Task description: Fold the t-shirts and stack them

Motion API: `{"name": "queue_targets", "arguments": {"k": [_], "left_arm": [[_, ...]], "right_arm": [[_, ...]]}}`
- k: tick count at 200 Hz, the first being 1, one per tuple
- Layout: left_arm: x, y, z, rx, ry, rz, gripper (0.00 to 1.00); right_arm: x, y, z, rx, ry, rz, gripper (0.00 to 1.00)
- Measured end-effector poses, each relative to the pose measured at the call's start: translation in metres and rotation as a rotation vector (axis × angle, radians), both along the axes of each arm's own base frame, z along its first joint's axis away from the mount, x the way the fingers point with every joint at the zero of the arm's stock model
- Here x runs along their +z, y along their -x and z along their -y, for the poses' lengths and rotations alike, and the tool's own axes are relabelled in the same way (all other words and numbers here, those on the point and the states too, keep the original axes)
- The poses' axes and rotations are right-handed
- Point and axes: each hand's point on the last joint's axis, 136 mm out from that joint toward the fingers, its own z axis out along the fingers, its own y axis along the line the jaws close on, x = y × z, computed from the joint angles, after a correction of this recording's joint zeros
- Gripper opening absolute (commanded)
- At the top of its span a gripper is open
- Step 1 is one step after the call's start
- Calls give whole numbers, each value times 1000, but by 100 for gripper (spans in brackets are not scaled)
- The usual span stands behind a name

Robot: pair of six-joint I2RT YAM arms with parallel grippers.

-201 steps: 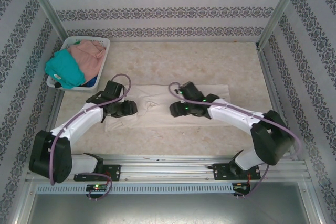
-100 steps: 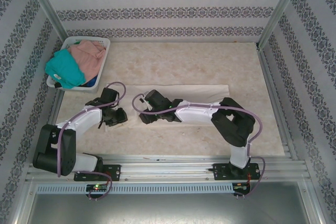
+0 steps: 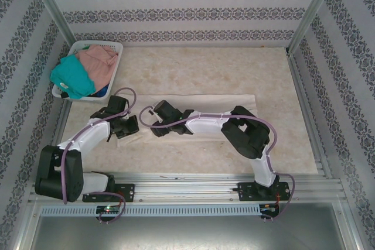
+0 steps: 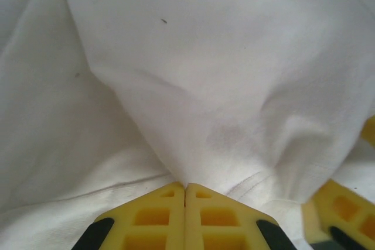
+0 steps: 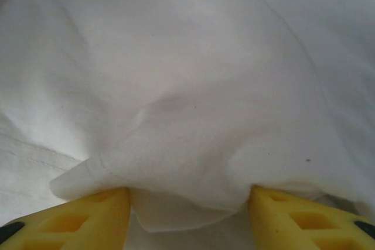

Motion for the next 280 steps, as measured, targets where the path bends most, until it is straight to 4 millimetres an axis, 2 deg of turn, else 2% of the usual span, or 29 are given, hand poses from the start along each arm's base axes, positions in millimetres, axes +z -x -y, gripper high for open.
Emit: {"name": "queue_targets", "arguments": {"k": [24,41,61,83,100,111,158,180,192,207,218,226,242,247,253,280], "left_arm": [[17,-5,-11,41,4,50,0],[31,-11,-15,57,7,87,0],[41,-18,-16,64,12,113,0],[41,-18,-17,67,19,111,0],[41,-18,-17,69,28,105,0],[41,-17,-17,69,31,104,0],[50,-21,-14,62,47,114,0],[50,-19,-12,56,63,109,0],[49,-16,-11,54,71,105,0],[43,-8,-11,53,74,93,0],[38,-1,-11,54,74,79,2],[35,3,-11,55,73,68,6],[28,10,-12,56,72,43,6],[27,11,-12,56,71,37,5],[25,12,-12,57,70,29,0],[22,13,-14,65,61,13,0]], "right_arm": [[0,3,-3,18,5,13,61],[1,2,-3,23,12,26,54],[1,-2,0,11,28,47,37],[1,-7,4,0,49,75,20],[3,-10,7,-12,63,93,11],[8,-11,9,-11,68,107,9],[54,-6,12,6,33,130,11],[66,0,10,40,23,116,28],[68,4,12,51,24,104,38],[67,10,18,71,35,95,39],[65,15,23,76,46,82,44],[63,15,28,74,52,75,45],[58,19,35,76,58,59,47],[56,19,38,72,61,54,47],[54,20,41,70,66,48,48],[52,20,43,66,57,34,51]]}}
